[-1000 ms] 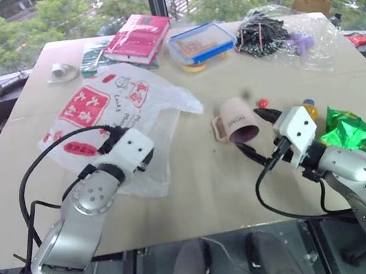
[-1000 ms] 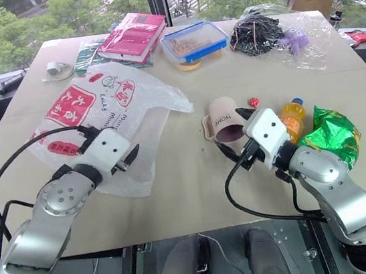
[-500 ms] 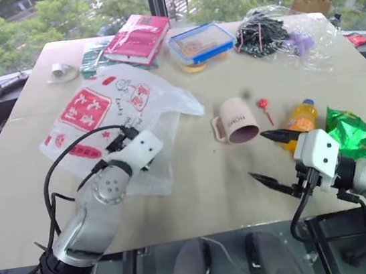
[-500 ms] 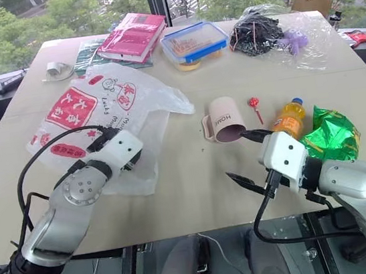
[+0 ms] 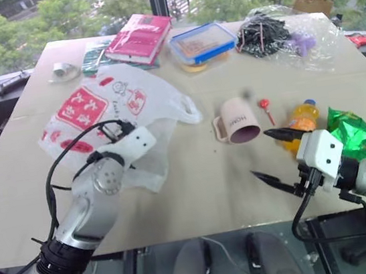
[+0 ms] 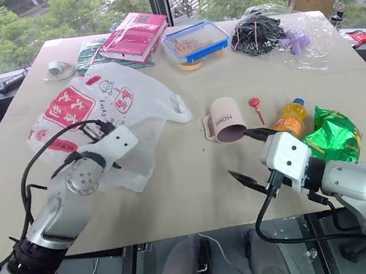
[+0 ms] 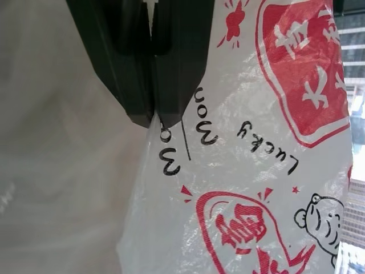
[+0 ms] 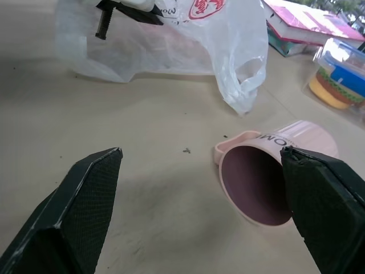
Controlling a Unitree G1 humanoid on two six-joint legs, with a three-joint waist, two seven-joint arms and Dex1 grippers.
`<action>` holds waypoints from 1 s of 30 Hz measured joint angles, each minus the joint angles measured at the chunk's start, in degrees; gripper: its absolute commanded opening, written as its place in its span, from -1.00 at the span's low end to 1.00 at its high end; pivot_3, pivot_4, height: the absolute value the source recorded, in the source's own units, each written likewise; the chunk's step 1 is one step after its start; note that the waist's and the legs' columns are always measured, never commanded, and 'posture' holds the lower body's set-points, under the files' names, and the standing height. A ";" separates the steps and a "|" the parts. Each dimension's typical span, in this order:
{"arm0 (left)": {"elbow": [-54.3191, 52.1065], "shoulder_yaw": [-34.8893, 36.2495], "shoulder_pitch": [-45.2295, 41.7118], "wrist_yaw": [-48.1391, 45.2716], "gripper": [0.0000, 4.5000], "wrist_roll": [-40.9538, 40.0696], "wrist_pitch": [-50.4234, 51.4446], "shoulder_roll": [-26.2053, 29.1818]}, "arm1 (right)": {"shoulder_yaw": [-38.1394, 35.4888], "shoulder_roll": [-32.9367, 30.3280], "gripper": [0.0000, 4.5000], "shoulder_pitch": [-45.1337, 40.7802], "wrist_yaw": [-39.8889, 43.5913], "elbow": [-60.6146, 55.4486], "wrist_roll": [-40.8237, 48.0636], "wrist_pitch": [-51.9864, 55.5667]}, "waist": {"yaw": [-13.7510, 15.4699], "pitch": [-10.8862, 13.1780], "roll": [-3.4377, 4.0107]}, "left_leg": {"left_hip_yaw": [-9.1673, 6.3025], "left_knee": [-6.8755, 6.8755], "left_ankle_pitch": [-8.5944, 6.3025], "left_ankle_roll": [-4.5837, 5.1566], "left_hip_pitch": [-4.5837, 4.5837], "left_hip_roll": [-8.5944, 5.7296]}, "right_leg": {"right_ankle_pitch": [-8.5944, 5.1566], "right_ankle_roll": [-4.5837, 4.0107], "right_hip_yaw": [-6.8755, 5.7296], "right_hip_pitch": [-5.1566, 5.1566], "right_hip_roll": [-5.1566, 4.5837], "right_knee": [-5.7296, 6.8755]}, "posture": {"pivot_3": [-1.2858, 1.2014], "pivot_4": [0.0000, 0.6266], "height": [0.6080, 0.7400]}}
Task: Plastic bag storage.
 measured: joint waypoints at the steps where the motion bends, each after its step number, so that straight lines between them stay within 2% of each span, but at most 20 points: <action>1: 0.47 1.58 -0.60 -0.25 -0.98 -1.43 -1.02 -1.08 | 0.43 0.11 1.00 -0.06 -0.16 0.08 -0.46 -0.09 | 0.04 0.00 0.00 | 0.00 0.00 0.00 0.00 0.00 0.00 | 0.00 0.00 0.00 0.00 -0.02 0.00 | 0.03 -0.52 1.00; 3: 0.67 6.09 -3.42 -1.28 -0.98 -5.82 -1.86 -4.86 | 1.97 0.76 1.00 -0.72 -0.95 0.56 -1.44 -0.36 | 0.15 0.00 -0.01 | -0.11 0.13 0.00 -0.01 -0.09 0.00 | 0.00 0.00 -0.14 0.01 -0.05 0.01 | 0.03 -0.52 1.00; 6: 1.67 14.68 -10.47 -6.12 -0.98 -16.18 2.27 -9.70 | 5.68 1.88 1.00 -3.91 -3.67 2.12 -4.73 0.83 | -0.03 0.01 -0.05 | -0.16 0.30 0.04 -0.06 -0.10 0.00 | 0.02 0.03 -0.20 0.05 0.00 0.06 | 0.03 -0.52 1.00; 10: 3.85 20.51 -17.69 -8.94 -0.98 -21.66 6.25 -9.29 | 11.06 3.40 1.00 -8.89 -8.00 5.41 -9.13 6.86 | -0.29 0.00 -0.02 | -0.13 0.29 0.13 -0.21 -0.05 -0.02 | 0.13 0.22 -0.17 0.07 0.08 0.09 | 0.03 -0.52 1.00; 13: 5.67 21.13 -19.63 -8.95 -0.98 -22.74 8.46 -9.28 | 14.16 7.08 1.00 -13.60 -8.52 8.62 -9.19 9.45 | -0.28 0.01 -0.01 | -0.14 0.28 0.15 -0.23 -0.06 -0.03 | 0.13 0.23 -0.17 0.08 0.13 0.09 | 0.03 -0.52 1.00; 15: 5.84 20.99 -19.77 -8.89 -0.98 -23.72 10.56 -9.67 | 17.66 10.56 1.00 -19.80 -9.78 13.52 -10.69 11.34 | -0.32 0.00 -0.05 | -0.15 0.29 0.15 -0.23 -0.08 -0.06 | 0.14 0.24 -0.17 0.10 0.13 0.06 | 0.03 -0.52 1.00; 17: 5.43 20.50 -19.57 -8.86 -0.98 -23.98 11.10 -9.96 | 18.12 11.03 1.00 -21.66 -11.09 16.68 -12.27 11.98 | 0.02 0.01 -0.05 | -0.22 0.29 0.14 -0.21 -0.09 -0.11 | 0.14 0.23 -0.20 0.13 0.09 0.06 | 0.03 -0.52 1.00; 22: 3.59 20.53 -19.20 -7.54 -0.98 -24.27 13.23 -10.36 | 15.27 12.81 1.00 -22.83 -14.39 17.91 -13.03 16.62 | -0.03 0.01 -0.05 | -0.33 0.28 0.14 -0.22 -0.12 -0.14 | 0.14 0.23 -0.26 0.15 0.08 0.05 | 0.03 -0.52 1.00; 30: 2.16 20.42 -18.88 -6.04 -0.98 -24.40 14.53 -11.56 | 14.42 10.59 1.00 -22.00 -16.47 16.26 -15.89 20.14 | -0.17 0.02 -0.04 | -0.33 0.28 0.14 -0.23 -0.10 -0.13 | 0.14 0.23 -0.28 0.15 0.10 0.08 | 0.03 -0.52 1.00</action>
